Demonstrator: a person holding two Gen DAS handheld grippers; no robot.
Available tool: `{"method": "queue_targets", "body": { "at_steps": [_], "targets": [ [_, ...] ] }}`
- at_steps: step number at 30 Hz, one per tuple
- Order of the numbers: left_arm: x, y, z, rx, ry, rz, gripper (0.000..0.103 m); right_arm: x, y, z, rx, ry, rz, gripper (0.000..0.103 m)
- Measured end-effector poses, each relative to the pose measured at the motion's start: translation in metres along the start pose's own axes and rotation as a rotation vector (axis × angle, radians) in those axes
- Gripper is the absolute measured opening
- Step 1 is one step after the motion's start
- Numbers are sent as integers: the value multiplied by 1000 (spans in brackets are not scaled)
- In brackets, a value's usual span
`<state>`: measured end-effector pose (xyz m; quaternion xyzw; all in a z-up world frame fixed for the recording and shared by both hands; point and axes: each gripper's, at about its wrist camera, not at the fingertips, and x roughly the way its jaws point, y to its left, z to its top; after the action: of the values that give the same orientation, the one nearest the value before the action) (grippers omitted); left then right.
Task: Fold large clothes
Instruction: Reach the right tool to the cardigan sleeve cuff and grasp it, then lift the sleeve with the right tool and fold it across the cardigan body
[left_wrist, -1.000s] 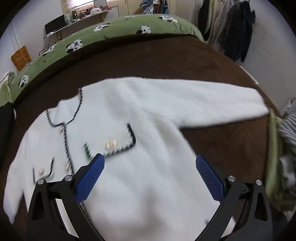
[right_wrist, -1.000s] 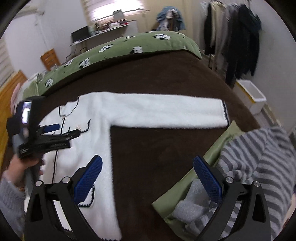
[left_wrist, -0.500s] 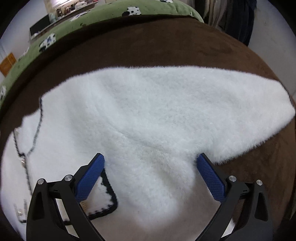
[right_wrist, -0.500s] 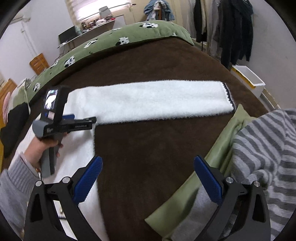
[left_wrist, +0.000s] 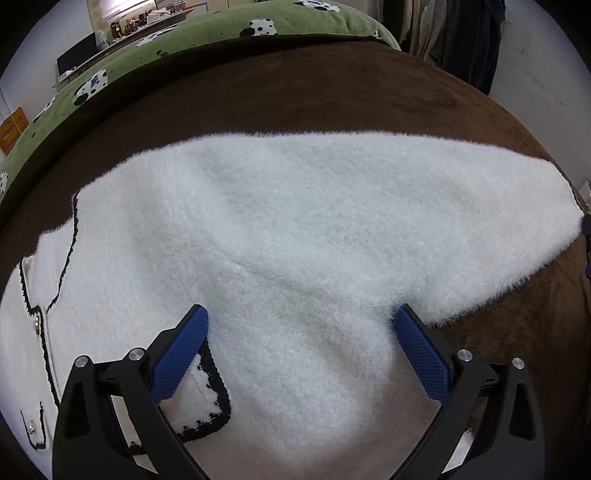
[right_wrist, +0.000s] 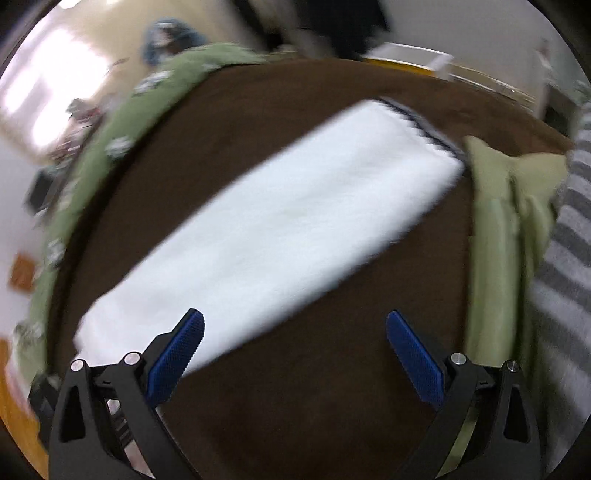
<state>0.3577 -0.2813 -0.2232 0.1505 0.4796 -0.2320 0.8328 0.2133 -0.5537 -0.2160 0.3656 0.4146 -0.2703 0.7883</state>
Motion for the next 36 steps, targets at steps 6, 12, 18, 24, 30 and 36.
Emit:
{"method": "queue_targets", "body": {
  "at_steps": [6, 12, 18, 24, 30, 36],
  "targets": [
    [-1, 1, 0, 1, -5, 0, 98, 29, -5, 27, 52, -21, -110, 99],
    [-1, 0, 0, 2, -6, 0, 98, 45, -4, 61, 65, -46, -109, 99],
    [-2, 0, 0, 1, -11, 3, 98, 52, -2, 65, 67, -77, -93, 92],
    [-1, -1, -1, 1, -15, 5, 98, 39, -20, 64, 95, -133, -57, 18],
    [-1, -1, -1, -2, -15, 7, 98, 30, -22, 64, 98, -167, 44, 14],
    [-1, -1, 0, -5, -18, 8, 98, 10, -3, 68, 34, -200, 57, 13]
  ]
}}
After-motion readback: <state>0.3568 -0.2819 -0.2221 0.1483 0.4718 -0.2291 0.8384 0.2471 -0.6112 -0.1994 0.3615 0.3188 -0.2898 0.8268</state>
